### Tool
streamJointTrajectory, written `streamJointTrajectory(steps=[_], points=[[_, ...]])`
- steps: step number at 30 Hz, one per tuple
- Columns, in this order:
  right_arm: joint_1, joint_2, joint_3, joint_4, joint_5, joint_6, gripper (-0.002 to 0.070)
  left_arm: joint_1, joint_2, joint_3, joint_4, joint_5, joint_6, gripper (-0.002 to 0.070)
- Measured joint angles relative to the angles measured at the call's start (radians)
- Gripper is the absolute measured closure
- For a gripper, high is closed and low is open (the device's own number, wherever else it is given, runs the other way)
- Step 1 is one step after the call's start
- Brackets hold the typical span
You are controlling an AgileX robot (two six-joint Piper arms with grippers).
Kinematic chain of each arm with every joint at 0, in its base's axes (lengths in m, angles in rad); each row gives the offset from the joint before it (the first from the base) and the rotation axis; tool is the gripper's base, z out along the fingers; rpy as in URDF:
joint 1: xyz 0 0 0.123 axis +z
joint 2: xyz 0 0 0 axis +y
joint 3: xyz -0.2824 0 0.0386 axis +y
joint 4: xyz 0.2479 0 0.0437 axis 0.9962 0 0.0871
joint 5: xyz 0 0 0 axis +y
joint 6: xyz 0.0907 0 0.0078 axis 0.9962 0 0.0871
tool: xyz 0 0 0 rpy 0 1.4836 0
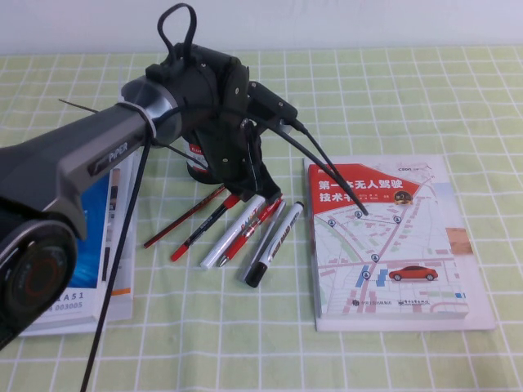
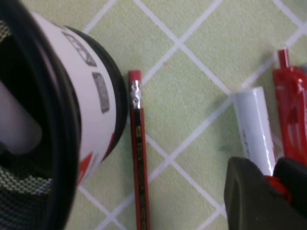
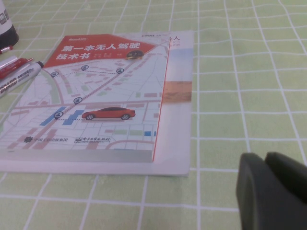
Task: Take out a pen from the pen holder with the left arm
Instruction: Place the pen on the table
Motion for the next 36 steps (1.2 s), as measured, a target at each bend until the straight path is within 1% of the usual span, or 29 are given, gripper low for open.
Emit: streamJointTrajectory(steps=[19,31,33,35,36], points=[[0.0,0.0,0.0,0.0,0.0,0.0,0.069,0.0,0.034,0.0,0.014,-0.12,0.0,0.0604],[0.0,0.0,0.0,0.0,0.0,0.0,0.069,0.0,0.043,0.0,0.018,-0.127,-0.005,0.0603],[0.0,0.0,0.0,0.0,0.0,0.0,0.069,0.0,0.043,0.0,0.018,-0.127,-0.005,0.0586],[0.0,0.0,0.0,0.0,0.0,0.0,0.069,0.0,0.043,0.0,0.018,-0.127,-0.005,0.0557],[0.0,0.0,0.0,0.0,0.0,0.0,0.069,0.0,0.043,0.0,0.018,-0.128,-0.005,0.053]])
